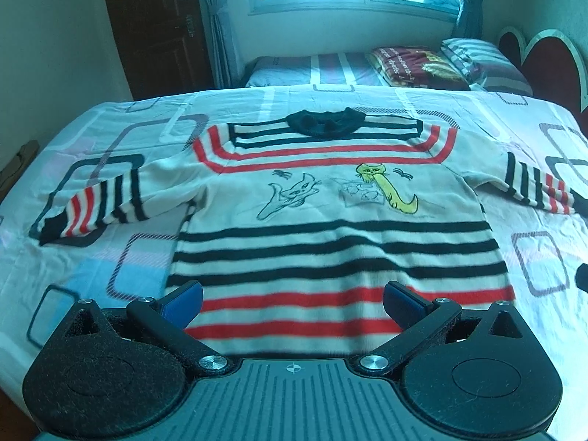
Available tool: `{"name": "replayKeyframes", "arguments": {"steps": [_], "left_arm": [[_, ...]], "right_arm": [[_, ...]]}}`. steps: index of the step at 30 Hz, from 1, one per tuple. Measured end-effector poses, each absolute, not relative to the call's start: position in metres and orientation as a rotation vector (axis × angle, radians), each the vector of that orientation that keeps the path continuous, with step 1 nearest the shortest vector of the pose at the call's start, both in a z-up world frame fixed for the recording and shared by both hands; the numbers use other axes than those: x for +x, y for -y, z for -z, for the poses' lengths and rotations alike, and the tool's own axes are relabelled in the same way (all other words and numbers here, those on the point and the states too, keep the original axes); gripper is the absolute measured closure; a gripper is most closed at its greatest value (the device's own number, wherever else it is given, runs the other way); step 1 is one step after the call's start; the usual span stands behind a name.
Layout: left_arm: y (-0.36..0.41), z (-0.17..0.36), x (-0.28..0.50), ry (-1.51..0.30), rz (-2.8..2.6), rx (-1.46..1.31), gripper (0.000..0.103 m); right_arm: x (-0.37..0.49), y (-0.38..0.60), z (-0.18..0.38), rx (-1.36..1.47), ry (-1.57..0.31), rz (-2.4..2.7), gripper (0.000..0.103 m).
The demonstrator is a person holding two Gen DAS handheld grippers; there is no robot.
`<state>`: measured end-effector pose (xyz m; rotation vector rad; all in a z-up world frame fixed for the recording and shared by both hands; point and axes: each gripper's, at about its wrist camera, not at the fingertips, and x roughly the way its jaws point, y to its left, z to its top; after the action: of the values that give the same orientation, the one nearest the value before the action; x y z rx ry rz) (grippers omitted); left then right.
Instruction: Fold small clothes
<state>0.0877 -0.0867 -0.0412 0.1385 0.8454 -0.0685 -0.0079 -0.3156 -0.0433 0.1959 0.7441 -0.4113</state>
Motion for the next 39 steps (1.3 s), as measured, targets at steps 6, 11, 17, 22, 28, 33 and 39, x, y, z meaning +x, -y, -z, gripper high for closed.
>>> {"name": "replayKeyframes", "arguments": {"steps": [6, 11, 17, 22, 28, 33, 39], "left_arm": [[0.113, 0.058, 0.130, -0.867, 0.087, 0.143, 0.000], [0.140, 0.071, 0.165, -0.876, 0.102, 0.166, 0.000], [0.166, 0.086, 0.204, -0.905, 0.104, 0.188, 0.000], [0.181, 0.099, 0.233, -0.926, 0.089, 0.201, 0.000], [0.191, 0.109, 0.263, -0.938, 0.067, 0.200, 0.000], [0.195, 0.121, 0.284, -0.948, 0.051, 0.202, 0.000], [0.196, 0.132, 0.299, -0.965, 0.036, 0.202, 0.000]], "right_arm": [[0.021, 0.358, 0.064, 0.234, -0.758, 0.469, 0.001], [0.049, 0.401, 0.084, 0.289, -0.773, 0.511, 0.008], [0.083, 0.455, 0.107, 0.373, -0.797, 0.569, 0.015], [0.109, 0.491, 0.126, 0.421, -0.837, 0.600, 0.017], [0.130, 0.523, 0.142, 0.481, -0.848, 0.634, 0.017], [0.145, 0.544, 0.156, 0.539, -0.836, 0.654, 0.019], [0.163, 0.561, 0.160, 0.540, -0.787, 0.694, 0.020]]}}
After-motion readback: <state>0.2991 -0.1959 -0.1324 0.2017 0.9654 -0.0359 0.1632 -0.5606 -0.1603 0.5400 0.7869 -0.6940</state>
